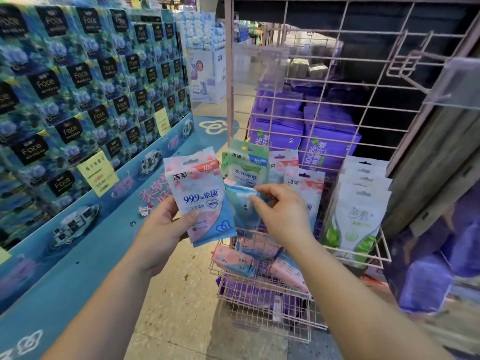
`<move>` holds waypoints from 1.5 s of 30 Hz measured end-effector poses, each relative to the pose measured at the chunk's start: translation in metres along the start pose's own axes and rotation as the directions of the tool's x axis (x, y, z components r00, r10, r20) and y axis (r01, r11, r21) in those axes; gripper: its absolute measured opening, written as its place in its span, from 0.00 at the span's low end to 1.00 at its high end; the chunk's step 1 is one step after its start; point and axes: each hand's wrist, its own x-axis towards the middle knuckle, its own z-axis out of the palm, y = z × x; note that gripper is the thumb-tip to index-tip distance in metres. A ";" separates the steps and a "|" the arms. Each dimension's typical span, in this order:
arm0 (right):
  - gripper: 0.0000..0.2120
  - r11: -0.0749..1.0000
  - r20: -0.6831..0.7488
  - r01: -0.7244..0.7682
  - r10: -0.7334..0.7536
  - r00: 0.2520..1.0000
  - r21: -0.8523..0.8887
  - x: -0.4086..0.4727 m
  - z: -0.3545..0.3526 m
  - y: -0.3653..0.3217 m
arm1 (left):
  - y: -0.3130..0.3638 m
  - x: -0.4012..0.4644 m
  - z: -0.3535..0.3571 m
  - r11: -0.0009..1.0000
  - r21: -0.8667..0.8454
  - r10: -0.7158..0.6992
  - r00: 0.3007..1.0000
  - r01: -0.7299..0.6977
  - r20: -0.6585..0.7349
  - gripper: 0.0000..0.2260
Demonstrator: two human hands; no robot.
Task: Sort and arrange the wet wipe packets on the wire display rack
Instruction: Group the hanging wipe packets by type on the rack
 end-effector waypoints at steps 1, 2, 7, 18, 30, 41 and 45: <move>0.04 0.999 -0.021 -0.004 0.005 1.000 0.044 0.003 -0.001 0.000 | 0.000 0.000 0.000 1.000 -0.003 0.001 1.000 -0.001 0.004 0.11; 0.04 0.998 -0.027 -0.006 0.008 1.000 0.070 0.006 -0.002 -0.001 | 0.000 0.000 0.000 1.000 -0.003 0.003 1.000 -0.003 0.008 0.11; 0.07 0.999 0.097 -0.004 0.007 0.995 -0.035 0.003 -0.004 0.002 | 0.002 0.002 0.003 1.000 0.014 0.009 1.000 -0.009 0.021 0.10; 0.07 0.964 -0.224 -0.043 0.104 0.969 0.261 -0.024 -0.050 0.030 | 0.003 0.014 0.012 0.999 0.037 0.017 1.000 -0.018 0.019 0.09; 0.11 0.689 0.127 -0.334 0.334 0.934 0.644 -0.087 -0.099 0.037 | -0.007 0.042 0.036 1.000 0.013 -0.007 1.000 0.006 0.017 0.15; 0.12 0.449 0.419 -0.737 0.619 0.664 0.505 -0.153 -0.035 0.112 | -0.015 0.030 0.033 0.992 -0.120 0.030 0.999 -0.035 -0.041 0.15; 0.11 0.481 0.338 -0.693 0.630 0.699 0.536 -0.127 -0.029 0.131 | -0.012 0.024 0.035 0.989 -0.143 0.025 1.000 -0.027 -0.015 0.13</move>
